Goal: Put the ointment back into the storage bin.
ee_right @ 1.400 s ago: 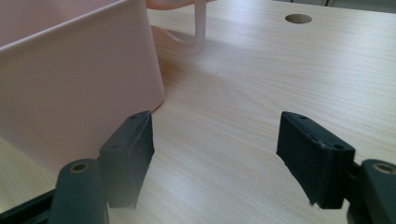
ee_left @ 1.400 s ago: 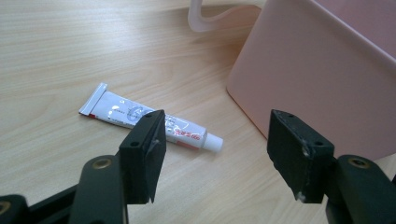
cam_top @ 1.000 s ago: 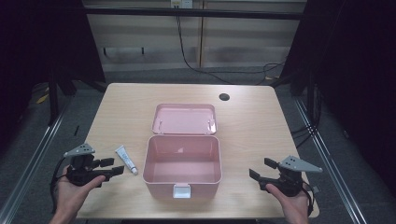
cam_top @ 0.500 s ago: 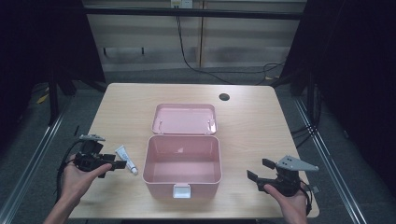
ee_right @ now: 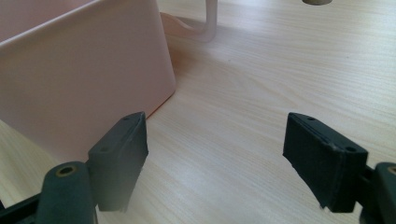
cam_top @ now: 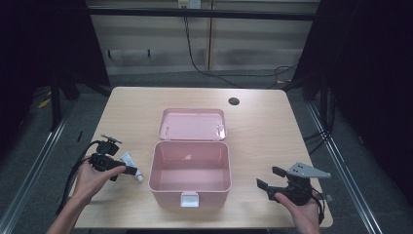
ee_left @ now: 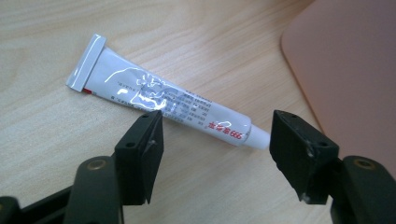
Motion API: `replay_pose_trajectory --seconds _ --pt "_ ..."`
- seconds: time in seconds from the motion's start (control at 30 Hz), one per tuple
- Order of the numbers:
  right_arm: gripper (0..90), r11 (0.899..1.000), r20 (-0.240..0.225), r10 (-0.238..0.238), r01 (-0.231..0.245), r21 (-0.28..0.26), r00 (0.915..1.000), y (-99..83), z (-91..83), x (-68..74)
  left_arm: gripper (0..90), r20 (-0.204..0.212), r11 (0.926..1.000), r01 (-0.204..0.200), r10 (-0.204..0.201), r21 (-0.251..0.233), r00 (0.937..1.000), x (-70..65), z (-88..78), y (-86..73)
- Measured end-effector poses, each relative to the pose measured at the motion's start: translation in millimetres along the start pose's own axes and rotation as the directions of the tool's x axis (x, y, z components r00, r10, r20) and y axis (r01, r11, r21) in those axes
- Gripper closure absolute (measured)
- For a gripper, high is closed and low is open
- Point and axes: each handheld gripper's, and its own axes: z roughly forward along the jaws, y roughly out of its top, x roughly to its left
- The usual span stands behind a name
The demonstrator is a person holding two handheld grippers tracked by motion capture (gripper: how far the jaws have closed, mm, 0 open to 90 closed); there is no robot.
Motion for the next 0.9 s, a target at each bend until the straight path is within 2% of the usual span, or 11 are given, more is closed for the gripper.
replay_pose_trajectory --seconds 0.07,0.13,0.2,0.23,0.43,0.5,0.6,0.67,0.73,0.87,0.9 --pt "21.7 1.0 -0.001 0.0 0.0 0.001 1.0 0.0 0.1 0.2 35.5 -0.013 0.9999 0.015 -0.015 0.001 0.9998 0.8 2.1 2.0" --pt "21.6 1.0 0.0 0.0 0.0 0.0 1.0 0.1 0.1 0.1 35.2 0.012 0.9996 0.027 -0.027 0.005 0.9996 2.2 4.2 4.5" --pt "21.4 1.0 0.002 0.0 0.0 0.0 1.0 0.0 0.2 -0.2 35.3 0.003 0.999 0.042 -0.042 0.011 0.9991 2.0 5.7 6.7" --pt "21.4 1.0 0.004 0.001 -0.001 0.001 1.0 0.1 0.2 -0.2 35.3 0.0 0.9994 0.032 -0.032 0.016 0.9995 2.9 6.4 7.5" --pt "21.4 1.0 0.003 0.002 -0.002 0.002 1.0 0.1 0.2 -0.3 36.1 -0.007 0.9982 0.045 -0.044 0.04 0.999 3.7 13.5 10.3" --pt "21.4 1.0 0.003 0.003 -0.003 0.002 1.0 0.1 0.2 -0.4 36.8 0.007 0.9982 0.043 -0.044 0.041 0.999 3.4 14.8 11.3" --pt "21.4 1.0 0.003 0.002 -0.002 0.004 1.0 0.2 0.5 -0.6 37.3 -0.017 0.9979 0.04 -0.039 0.051 0.9991 3.6 16.8 12.6" --pt "21.4 1.0 0.002 0.002 -0.002 0.003 1.0 0.3 0.4 -0.4 37.4 -0.022 0.9976 0.047 -0.046 0.05 0.9987 4.3 17.5 13.5" --pt "21.4 1.0 0.001 0.002 -0.002 0.005 1.0 0.2 0.6 -0.6 38.4 -0.02 0.997 0.041 -0.04 0.065 0.999 5.1 17.1 15.0" --pt "21.4 1.0 0.001 0.004 -0.004 0.006 1.0 0.3 0.5 -0.3 39.7 -0.04 0.9972 0.038 -0.035 0.065 0.9986 1.4 20.2 19.6" --pt "21.4 1.0 0.001 0.003 -0.003 0.005 1.0 0.2 0.5 -0.4 39.9 -0.039 0.9971 0.026 -0.023 0.072 0.999 0.3 20.5 21.0"
